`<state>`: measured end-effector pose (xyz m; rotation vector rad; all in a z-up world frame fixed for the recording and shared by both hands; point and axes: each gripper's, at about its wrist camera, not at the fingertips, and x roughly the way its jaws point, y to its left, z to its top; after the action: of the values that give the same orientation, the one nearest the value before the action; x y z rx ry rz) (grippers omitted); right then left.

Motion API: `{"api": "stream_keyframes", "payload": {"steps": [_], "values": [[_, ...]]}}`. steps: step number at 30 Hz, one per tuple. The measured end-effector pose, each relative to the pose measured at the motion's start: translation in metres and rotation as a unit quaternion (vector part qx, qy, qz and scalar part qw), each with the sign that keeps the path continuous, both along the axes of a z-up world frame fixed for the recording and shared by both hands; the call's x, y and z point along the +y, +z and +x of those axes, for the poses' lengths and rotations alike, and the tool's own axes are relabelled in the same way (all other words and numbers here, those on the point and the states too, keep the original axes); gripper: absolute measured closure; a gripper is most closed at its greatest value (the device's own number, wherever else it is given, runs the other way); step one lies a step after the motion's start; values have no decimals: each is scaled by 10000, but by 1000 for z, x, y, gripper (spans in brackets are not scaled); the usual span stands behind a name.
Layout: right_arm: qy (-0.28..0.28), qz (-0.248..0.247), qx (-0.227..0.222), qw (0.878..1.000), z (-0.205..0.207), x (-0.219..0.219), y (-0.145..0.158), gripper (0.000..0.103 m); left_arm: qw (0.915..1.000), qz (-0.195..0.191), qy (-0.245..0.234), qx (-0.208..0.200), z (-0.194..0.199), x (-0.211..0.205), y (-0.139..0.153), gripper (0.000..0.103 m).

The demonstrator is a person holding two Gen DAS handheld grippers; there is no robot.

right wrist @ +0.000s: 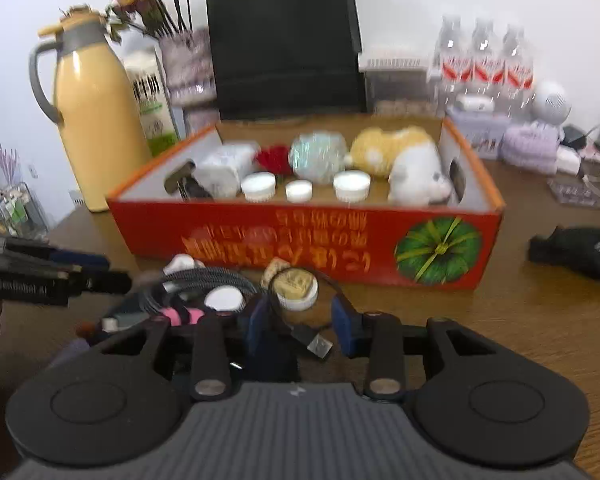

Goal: Organize objects

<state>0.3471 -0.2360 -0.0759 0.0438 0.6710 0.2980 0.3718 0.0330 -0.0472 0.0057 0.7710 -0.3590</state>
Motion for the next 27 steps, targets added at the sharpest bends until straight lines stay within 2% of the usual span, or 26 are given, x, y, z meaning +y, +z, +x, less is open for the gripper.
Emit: {"api": "stream_keyframes", "payload": {"steps": [3,5,8,9,11,14,17,21,27], "values": [[14,-37,39,10000,4,3,-9,65,9998,-99,-169,-88,5,0,-4,67],[58,-105,43,9999,6,5,-13,66,9995,-209,-239,59,10,0,-10,87],[73,-111,-41,9999,3,7,-14,73,9995,-93,-276,87,11,-3,-16,92],[100,67,1,9999,3,4,-14,83,9995,-77,-289,56,10,-3,-17,94],[65,178,-16,9998,1,1,-16,86,9997,-106,-207,44,9,-1,-18,98],[23,234,-2,9997,-2,-2,-16,96,9998,-208,-67,17,8,4,-17,100],[62,266,-16,9996,-7,-6,-13,97,9994,-270,47,-223,0,10,-8,100],[-39,362,-249,9990,-19,-13,-3,97,9973,-456,191,-541,-18,15,14,100],[-349,553,-501,9966,-56,-25,12,97,9917,-650,384,-1038,-77,15,51,100]]}}
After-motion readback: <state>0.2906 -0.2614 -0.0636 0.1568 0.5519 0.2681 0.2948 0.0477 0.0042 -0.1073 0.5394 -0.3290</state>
